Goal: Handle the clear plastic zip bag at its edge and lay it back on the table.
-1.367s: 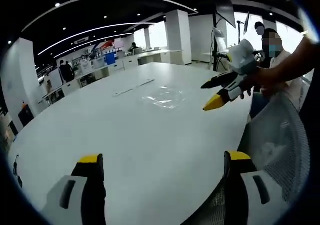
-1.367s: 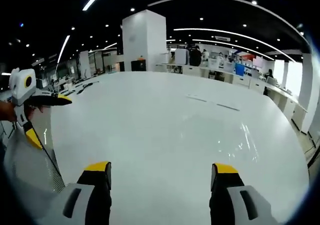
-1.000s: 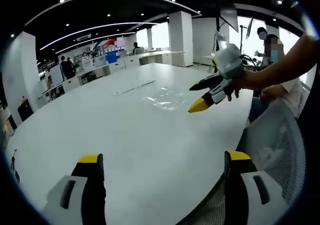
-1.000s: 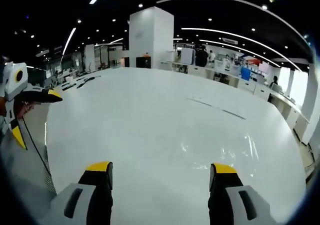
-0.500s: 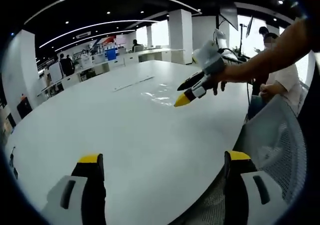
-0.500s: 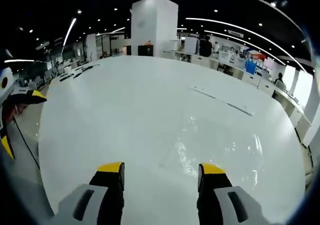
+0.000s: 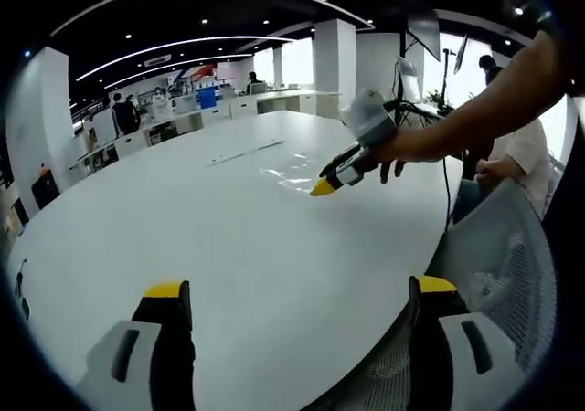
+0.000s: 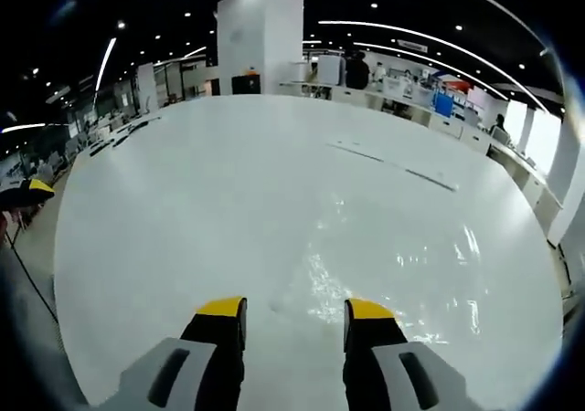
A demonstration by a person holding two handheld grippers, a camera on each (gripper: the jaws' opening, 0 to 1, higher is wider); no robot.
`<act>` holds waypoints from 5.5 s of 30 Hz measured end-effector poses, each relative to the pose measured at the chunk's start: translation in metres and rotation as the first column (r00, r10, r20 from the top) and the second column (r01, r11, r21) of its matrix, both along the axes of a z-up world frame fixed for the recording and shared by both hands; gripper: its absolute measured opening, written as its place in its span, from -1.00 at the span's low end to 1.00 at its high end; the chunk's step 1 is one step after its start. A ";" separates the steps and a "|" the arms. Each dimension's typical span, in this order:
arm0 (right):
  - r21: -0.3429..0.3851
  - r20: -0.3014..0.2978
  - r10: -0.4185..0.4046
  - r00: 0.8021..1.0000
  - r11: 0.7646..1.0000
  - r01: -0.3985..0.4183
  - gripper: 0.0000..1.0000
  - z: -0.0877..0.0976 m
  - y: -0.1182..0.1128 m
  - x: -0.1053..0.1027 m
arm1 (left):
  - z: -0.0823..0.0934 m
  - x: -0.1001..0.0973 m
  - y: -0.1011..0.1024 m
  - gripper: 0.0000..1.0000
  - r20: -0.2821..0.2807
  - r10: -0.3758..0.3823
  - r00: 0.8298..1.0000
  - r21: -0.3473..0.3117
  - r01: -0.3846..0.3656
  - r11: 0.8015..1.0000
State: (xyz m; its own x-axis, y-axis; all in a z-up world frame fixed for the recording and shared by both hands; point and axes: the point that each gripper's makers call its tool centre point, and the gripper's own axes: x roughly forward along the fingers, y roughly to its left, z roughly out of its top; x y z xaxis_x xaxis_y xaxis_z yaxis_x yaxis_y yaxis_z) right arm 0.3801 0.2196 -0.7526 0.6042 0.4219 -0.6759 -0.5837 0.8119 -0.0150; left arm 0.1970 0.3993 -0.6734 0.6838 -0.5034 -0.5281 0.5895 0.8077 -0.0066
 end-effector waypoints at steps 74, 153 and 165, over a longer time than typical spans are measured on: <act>-0.051 -0.160 0.010 0.987 0.999 -0.018 -0.46 -0.026 -0.015 -0.017 | 0.006 -0.001 -0.001 0.69 -0.014 0.005 1.000 -0.021 -0.005 1.000; -0.297 -0.025 0.796 0.605 0.572 -0.765 -1.00 0.022 0.036 -0.114 | -0.004 0.013 -0.014 0.47 -0.029 -0.124 0.992 0.071 0.126 0.989; -0.307 -0.009 0.821 0.571 0.541 -0.783 -1.00 0.030 0.038 -0.119 | -0.010 0.014 -0.019 0.42 -0.036 -0.155 0.987 0.095 0.158 0.983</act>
